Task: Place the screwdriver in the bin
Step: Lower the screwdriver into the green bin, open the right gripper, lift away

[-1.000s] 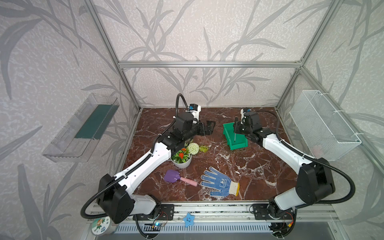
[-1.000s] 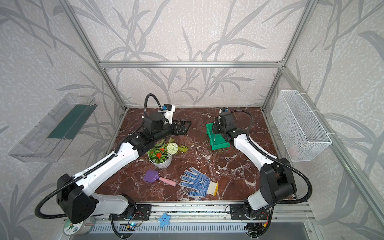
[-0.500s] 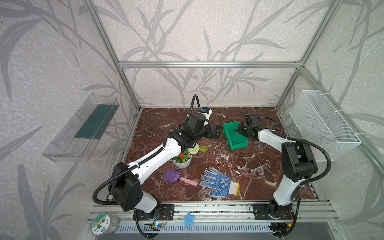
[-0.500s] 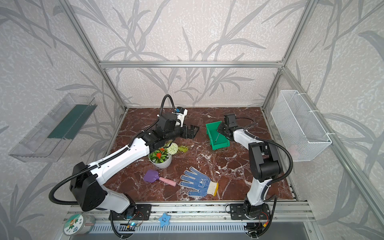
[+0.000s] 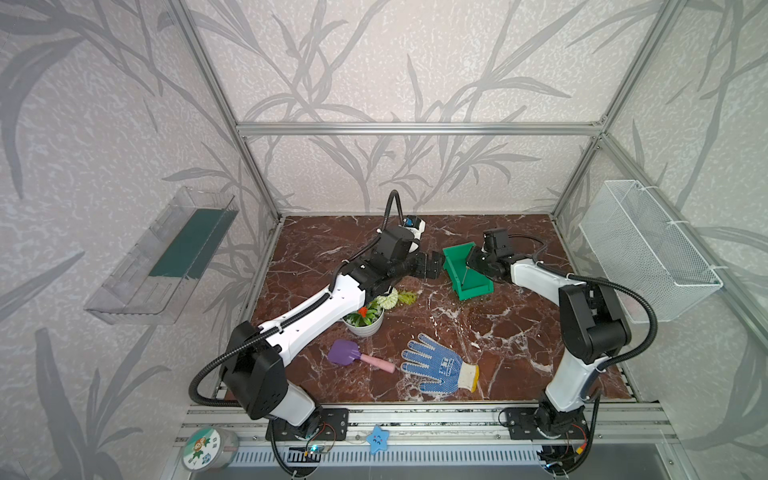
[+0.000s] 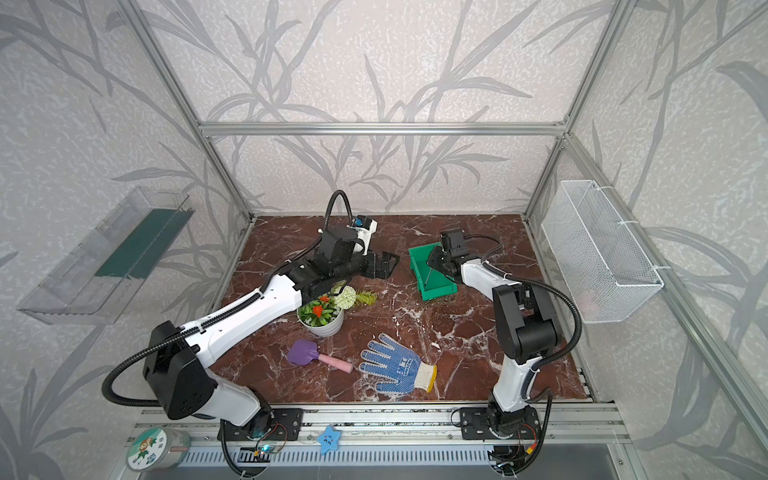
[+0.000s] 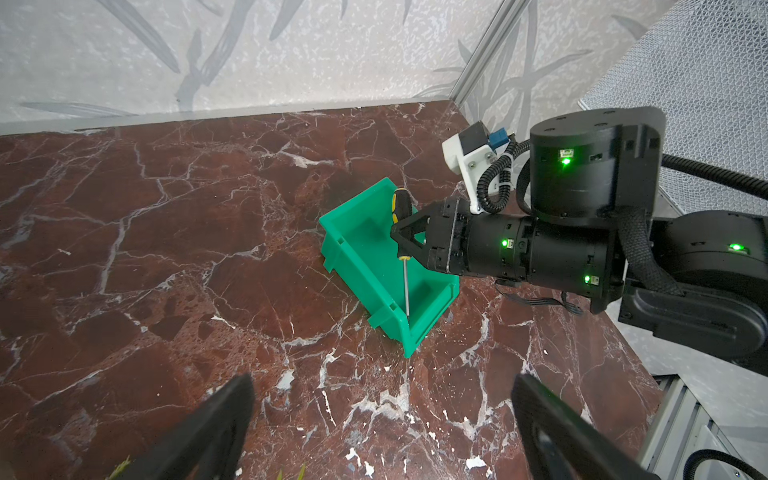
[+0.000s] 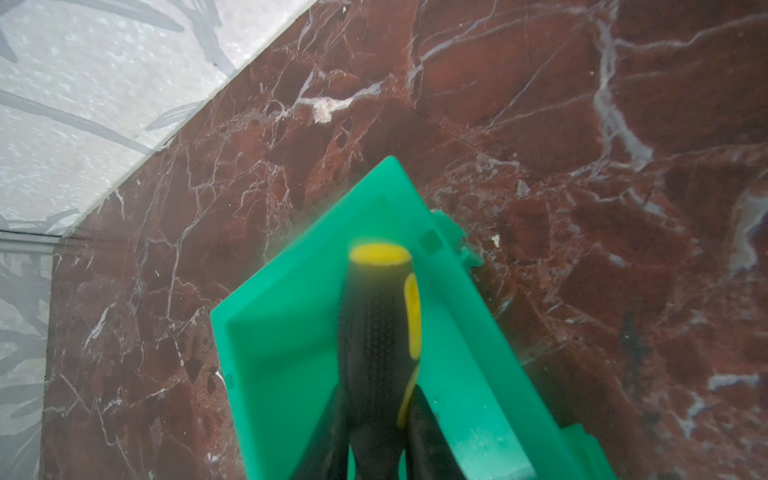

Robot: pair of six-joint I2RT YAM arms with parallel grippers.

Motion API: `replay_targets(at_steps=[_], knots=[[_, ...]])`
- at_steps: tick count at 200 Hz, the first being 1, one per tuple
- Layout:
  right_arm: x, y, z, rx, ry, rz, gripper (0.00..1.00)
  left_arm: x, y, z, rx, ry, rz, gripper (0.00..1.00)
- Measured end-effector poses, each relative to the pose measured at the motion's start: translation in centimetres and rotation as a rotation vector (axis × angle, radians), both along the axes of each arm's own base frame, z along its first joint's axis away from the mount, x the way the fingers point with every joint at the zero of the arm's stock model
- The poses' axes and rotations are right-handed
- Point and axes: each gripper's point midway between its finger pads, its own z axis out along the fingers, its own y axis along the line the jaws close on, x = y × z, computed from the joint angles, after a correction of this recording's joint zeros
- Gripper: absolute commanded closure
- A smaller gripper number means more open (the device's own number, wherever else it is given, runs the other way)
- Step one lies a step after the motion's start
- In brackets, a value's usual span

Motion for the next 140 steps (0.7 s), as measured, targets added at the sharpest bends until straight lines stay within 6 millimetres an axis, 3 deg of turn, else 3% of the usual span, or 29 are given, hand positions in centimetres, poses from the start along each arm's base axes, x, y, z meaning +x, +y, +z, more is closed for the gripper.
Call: replay_targets(at_steps=[31, 79, 140], knots=[[0.0, 0.0, -0.4, -0.029, 0.001, 0.007, 0.76, 0.0, 0.0, 0.0, 0.005, -0.003, -0.002, 0.01], [-0.3, 0.0, -2.8, -0.063, 0.047, 0.016, 0.69, 0.0, 0.1, -0.1, 0.013, -0.009, -0.002, 0.01], [-0.5, 0.0, -3.0, -0.101, 0.046, 0.038, 0.65, 0.1, 0.1, 0.0, 0.019, -0.014, -0.004, 0.01]])
